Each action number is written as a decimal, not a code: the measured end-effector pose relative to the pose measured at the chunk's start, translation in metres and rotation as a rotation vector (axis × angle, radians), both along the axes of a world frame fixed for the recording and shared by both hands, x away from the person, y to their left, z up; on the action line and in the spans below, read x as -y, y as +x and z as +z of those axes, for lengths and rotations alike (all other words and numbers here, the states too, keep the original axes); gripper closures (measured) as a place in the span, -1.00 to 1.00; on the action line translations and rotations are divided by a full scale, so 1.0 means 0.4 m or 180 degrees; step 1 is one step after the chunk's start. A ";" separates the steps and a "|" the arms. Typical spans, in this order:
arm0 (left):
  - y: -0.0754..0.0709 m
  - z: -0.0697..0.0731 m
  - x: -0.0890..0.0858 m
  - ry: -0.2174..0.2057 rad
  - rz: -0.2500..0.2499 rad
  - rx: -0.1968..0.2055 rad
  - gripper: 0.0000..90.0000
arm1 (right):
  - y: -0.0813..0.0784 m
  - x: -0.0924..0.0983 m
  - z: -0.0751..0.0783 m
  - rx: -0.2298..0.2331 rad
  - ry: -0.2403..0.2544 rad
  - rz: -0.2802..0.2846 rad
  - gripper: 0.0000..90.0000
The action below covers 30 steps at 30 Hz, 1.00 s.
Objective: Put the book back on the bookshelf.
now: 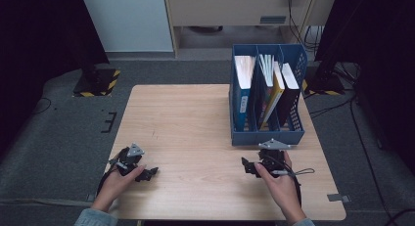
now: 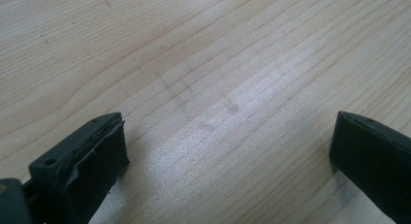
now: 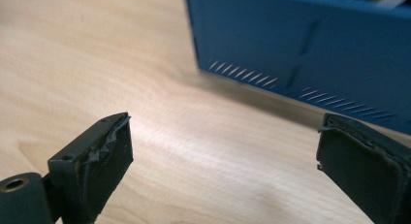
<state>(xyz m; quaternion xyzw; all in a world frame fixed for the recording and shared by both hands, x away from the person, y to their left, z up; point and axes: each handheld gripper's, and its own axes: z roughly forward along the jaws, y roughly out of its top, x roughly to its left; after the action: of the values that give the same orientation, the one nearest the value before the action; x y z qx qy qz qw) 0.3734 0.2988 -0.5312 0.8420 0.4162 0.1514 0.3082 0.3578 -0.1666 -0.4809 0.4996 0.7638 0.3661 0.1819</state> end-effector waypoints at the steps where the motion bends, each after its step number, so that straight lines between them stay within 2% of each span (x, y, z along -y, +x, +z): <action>1: 0.000 0.000 0.000 -0.0001 0.0002 -0.0001 -1.00 | -0.001 -0.009 -0.007 -0.0008 -0.0025 0.0030 -0.86; 12: 0.000 0.000 0.000 -0.0001 -0.0001 -0.0001 -1.00 | -0.003 -0.096 -0.056 -0.0113 -0.0115 0.0324 -0.81; 15: 0.000 0.000 0.000 -0.0001 -0.0004 -0.0001 -1.00 | -0.003 -0.136 -0.074 -0.0136 -0.0174 0.0414 -0.78; 18: 0.000 0.000 0.000 -0.0001 -0.0007 -0.0001 -1.00 | -0.001 -0.173 -0.083 -0.0191 -0.0122 0.0477 -0.78; 21: 0.000 0.000 0.000 0.0000 -0.0012 -0.0003 -1.00 | 0.003 -0.210 -0.090 -0.0193 -0.0139 0.0547 -0.79; 30: 0.001 0.000 -0.001 0.0003 -0.0023 -0.0006 -1.00 | 0.039 -0.260 -0.114 -0.0187 -0.0203 0.0590 -0.79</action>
<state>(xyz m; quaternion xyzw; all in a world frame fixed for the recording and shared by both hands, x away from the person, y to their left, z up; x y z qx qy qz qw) 0.3736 0.2991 -0.5310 0.8437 0.4134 0.1498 0.3079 0.3734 -0.0628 -0.5266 0.4313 0.8230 0.3420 0.1406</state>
